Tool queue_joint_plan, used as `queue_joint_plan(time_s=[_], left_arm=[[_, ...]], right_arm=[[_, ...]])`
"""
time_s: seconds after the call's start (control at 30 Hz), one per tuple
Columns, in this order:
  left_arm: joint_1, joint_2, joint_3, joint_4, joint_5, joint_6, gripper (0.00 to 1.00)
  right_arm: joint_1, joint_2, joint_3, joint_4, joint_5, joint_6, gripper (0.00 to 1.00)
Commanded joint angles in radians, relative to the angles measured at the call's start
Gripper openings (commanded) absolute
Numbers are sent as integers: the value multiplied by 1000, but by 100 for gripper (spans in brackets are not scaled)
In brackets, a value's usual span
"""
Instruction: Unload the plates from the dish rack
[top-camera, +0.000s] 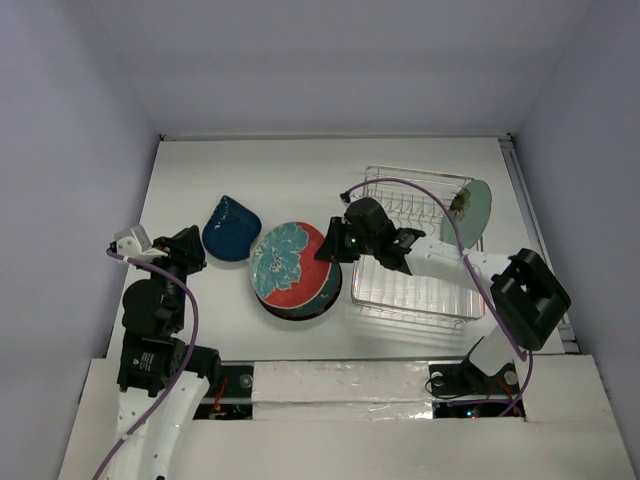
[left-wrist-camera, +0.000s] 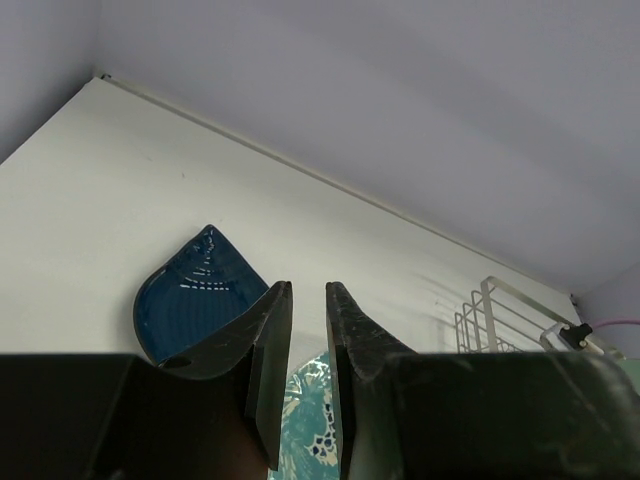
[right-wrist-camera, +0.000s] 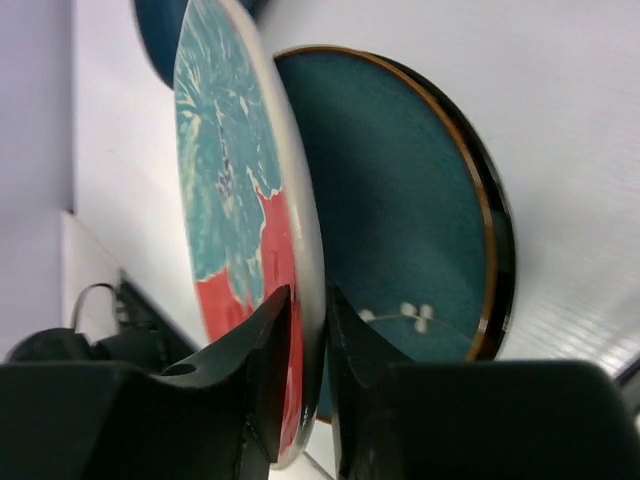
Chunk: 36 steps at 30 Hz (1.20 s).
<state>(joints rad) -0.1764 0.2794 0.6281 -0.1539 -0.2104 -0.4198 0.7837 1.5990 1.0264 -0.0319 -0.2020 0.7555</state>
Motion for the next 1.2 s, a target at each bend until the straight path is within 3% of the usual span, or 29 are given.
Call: queue_joint_plan(time_s=[0.0,0.13,0.37,0.47,0.67,0.87,0.93,1.0,1.03,1.07,1.17], left_arm=[[5,6,-13,56,3,15,18],[5,3,-13,57,3,13,18],[14,9,-13,59,3,12,18],[14,9,-13,59,3,12,18],[14,1,-15,62,3,12,18],[14,-5,-16,62,3,10,19],[14,-9,-13,59,3,10,19],[14,-13,-14,59,3,12,19],[14,-16,-15,60,3,12,19],[14,-16,-15,62,3,10,19],[14,-19,-13,62,3,12,19]], right_arm=[[20,-11,30,-46,67,-45,31],[40,-7,57,-155,142,-88,40],[106,-5,107,-310,308,-114,74],[129,-20,126,-364,380,-110,83],[129,-128,115,-425,470,-97,91],[129,-214,156,-465,492,-142,90],[129,-229,182,-517,568,-136,75],[120,-282,201,-552,648,-124,25],[106,-309,204,-572,685,-110,9],[89,-336,207,-618,760,-102,0],[-50,-460,192,-693,860,-99,0]])
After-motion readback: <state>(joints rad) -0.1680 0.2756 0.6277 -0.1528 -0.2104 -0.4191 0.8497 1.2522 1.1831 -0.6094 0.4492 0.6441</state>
